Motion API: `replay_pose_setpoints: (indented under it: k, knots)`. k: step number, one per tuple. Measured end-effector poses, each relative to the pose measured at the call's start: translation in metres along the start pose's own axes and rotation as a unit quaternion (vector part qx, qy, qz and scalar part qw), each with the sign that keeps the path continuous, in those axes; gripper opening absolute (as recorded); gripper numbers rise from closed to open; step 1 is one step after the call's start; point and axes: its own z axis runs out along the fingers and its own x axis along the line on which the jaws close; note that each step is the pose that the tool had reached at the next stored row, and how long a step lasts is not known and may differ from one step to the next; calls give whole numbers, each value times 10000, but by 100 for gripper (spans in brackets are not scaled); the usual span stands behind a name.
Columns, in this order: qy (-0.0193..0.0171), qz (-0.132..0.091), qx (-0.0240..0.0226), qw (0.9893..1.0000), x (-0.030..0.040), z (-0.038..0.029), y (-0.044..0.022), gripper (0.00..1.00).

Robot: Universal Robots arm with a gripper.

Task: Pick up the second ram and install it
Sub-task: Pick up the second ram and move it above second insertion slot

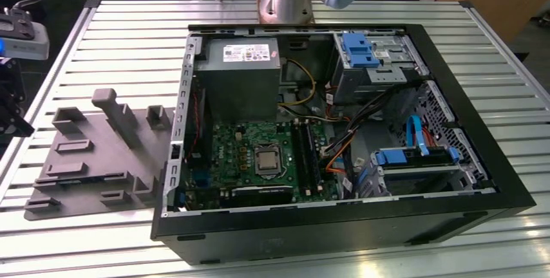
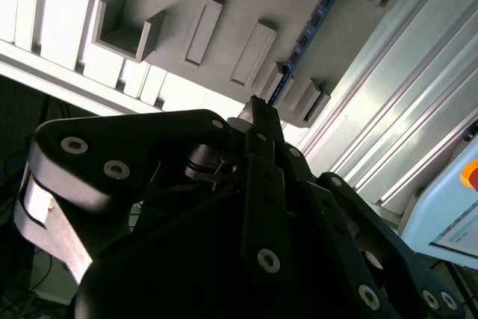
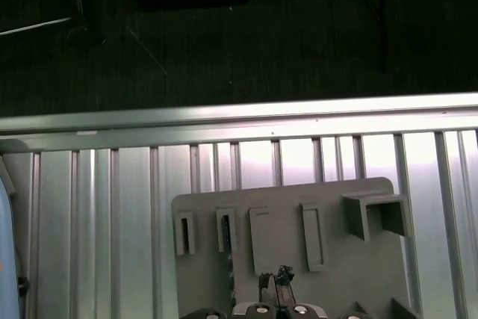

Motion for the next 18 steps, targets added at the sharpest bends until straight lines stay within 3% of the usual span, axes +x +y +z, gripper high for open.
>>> replay_pose_setpoints:
  k: [18]
  knots:
    - [1, 0, -1, 10000, 1, 18, -58, 11]
